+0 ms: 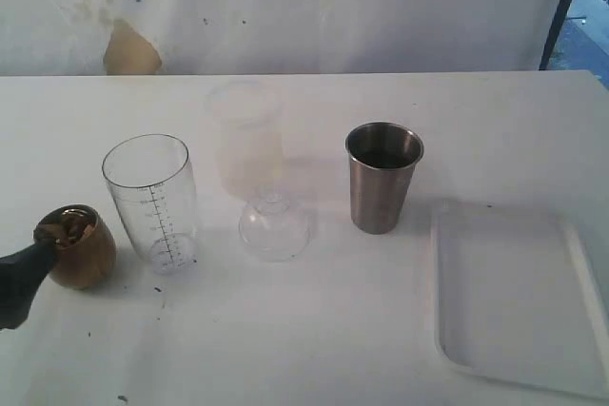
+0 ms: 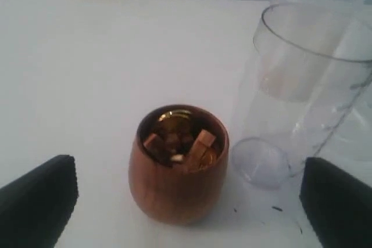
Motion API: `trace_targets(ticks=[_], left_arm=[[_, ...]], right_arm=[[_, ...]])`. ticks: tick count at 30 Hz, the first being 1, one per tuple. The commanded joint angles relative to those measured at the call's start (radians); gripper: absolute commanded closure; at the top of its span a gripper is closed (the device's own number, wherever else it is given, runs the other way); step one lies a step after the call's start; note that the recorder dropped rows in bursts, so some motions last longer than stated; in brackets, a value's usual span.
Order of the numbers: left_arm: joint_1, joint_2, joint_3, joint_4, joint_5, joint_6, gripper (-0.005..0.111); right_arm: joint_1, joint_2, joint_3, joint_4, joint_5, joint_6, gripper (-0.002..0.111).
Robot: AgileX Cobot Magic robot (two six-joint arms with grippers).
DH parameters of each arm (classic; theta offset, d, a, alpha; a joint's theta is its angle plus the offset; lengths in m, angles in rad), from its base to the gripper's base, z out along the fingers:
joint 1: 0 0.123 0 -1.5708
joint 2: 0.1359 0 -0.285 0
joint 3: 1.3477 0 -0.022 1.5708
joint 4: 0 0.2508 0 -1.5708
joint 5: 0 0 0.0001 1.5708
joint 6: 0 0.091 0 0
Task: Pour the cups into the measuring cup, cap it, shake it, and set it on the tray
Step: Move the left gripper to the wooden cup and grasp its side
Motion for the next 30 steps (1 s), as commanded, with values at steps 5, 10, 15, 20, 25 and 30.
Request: trace_targets(ticks=[5,10,15,20,25,30], left_arm=[[-0.002,0.25,-0.027,0.025,-0.144,0.064,0.002],[-0.002,0.358,-0.057,0.056,-0.189,0.073,0.002],[-0.002,0.447,-0.102,0.045,-0.189,0.121,0.002],[-0.002,0.548,-0.169,0.045,-0.193,0.121,0.002],[-0.002,0.628,-0.217,0.045,-0.199,0.123,0.002],[-0.002,0.695,-0.266,0.045,-0.215,0.123,0.002]], right_arm=[[-0.006,-0.005,0.001,-0.006,-0.004,-0.001,0.108],[-0.006,-0.005,0.001,-0.006,-0.004,-0.001,0.108],[-0.006,-0.005,0.001,-0.006,-0.004,-0.001,0.108],[-0.006,-0.005,0.001,-0.006,-0.004,-0.001,0.108],[-0.006,-0.005,0.001,-0.006,-0.004,-0.001,0.108],[-0.006,-0.005,0.001,-0.006,-0.004,-0.001,0.108]])
